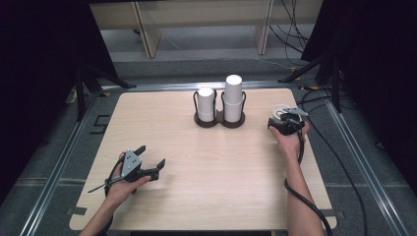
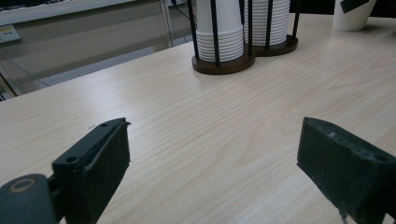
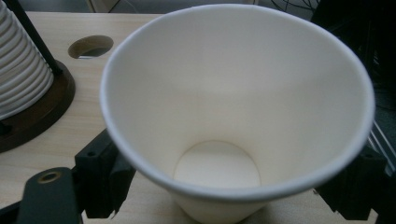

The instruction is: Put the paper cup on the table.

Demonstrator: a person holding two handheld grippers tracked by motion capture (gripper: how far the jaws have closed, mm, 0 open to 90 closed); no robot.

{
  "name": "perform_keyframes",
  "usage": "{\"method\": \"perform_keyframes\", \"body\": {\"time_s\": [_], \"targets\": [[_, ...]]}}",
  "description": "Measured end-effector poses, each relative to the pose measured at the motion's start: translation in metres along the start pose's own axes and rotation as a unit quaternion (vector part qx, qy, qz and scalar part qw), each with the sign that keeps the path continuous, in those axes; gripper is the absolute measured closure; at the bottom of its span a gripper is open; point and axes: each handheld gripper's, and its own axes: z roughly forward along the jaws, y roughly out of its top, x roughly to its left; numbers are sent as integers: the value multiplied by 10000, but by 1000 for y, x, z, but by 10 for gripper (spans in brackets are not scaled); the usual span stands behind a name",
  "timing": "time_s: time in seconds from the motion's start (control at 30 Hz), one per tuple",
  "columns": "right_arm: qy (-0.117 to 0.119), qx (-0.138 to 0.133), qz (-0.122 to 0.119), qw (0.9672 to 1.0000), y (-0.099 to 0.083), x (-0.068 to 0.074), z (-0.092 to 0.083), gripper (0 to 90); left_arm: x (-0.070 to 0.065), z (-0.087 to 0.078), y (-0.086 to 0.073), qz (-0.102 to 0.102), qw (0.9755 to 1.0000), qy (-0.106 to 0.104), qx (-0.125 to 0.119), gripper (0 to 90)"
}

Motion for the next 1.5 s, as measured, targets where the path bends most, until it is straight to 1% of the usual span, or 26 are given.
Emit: {"method": "perform_keyframes", "body": {"time_s": [0.03, 0.17, 0.27, 0.33, 0.37, 0.4, 0.43, 0.5, 0.53, 0.6, 0.63, 0.67, 0.7, 0.73, 0.83, 0.87, 0.97, 1.07, 1.2, 1.23, 1.27, 1.3, 1.33, 1.37, 1.4, 1.5], "targets": [[-53, 47, 24, 10000, 1, 1, 0, 165, 0, 0, 0, -4, 10000, 7, -5, 90], [77, 170, 57, 9998, -1, -1, -3, 154, 0, -2, 1, 8, 10000, 34, 73, 90], [57, 103, 1, 9999, -3, -2, -4, 154, 0, -2, 0, -2, 10000, 40, 76, 90], [76, 238, 113, 9996, -4, -1, -8, 154, 0, -2, 0, -12, 10000, 47, 57, 90], [21, 338, 365, 9988, -5, 3, -11, 154, 1, -3, 0, -12, 10000, 56, 52, 90], [49, 230, 109, 9997, -6, -1, -10, 155, 1, -3, 1, -20, 10000, 58, 50, 90], [57, 298, 88, 9995, -6, -1, -12, 154, 1, -2, 1, -17, 10000, 68, 24, 90], [109, 220, 126, 9996, -7, -1, -15, 154, 2, -2, 0, -8, 10000, 50, -25, 90], [13, 193, 118, 9997, -8, 0, -16, 154, 2, -2, 0, -5, 10000, 48, -19, 90], [122, 303, 105, 9994, -8, 0, -22, 154, 2, -3, 0, 7, 10000, 68, 56, 90], [50, 202, 86, 9997, -10, 1, -22, 154, 2, -3, 0, 1, 10000, 70, 67, 90], [98, 316, 111, 9994, -10, 1, -26, 154, 2, -2, 0, -14, 10000, 63, 48, 90], [63, 220, 58, 9997, -12, 1, -26, 154, 2, -2, 0, -15, 10000, 66, 60, 89], [141, 299, 110, 9994, -13, 1, -29, 154, 2, -3, 0, -21, 9999, 70, 72, 90], [114, 370, 115, 9992, -17, 3, -37, 154, 3, -3, -1, -32, 9999, 89, 96, 89], [162, 319, 91, 9993, -19, 4, -38, 154, 3, -1, -2, -51, 10000, 74, 18, 90], [205, 281, 107, 9993, -24, 5, -44, 154, 4, -2, -2, -50, 9999, 101, 92, 90], [159, 231, -44, 9996, -27, 8, -52, 154, 4, -2, -2, -51, 9999, 108, 91, 89], [288, 184, 30, 9994, -30, 13, -63, 154, 4, -1, -2, -58, 9999, 100, 21, 89], [312, 66, -19, 9995, -32, 13, -64, 154, 4, -1, -3, -62, 9999, 102, 21, 90], [314, 96, -57, 9994, -33, 13, -67, 153, 4, -1, -3, -76, 9999, 103, 20, 90], [388, 56, 57, 9992, -34, 15, -70, 154, 4, -1, -3, -81, 9999, 104, 18, 89], [354, 63, -61, 9993, -35, 14, -70, 154, 4, -1, -3, -78, 9999, 108, 22, 89], [396, -42, -23, 9992, -37, 16, -72, 154, 4, -1, -3, -84, 9999, 117, 19, 90], [368, 34, 46, 9993, -38, 18, -76, 154, 4, -1, -3, -89, 9999, 120, 20, 89], [447, -108, 15, 9989, -43, 19, -81, 154, 5, -1, -3, -89, 9999, 139, 24, 89]]}}
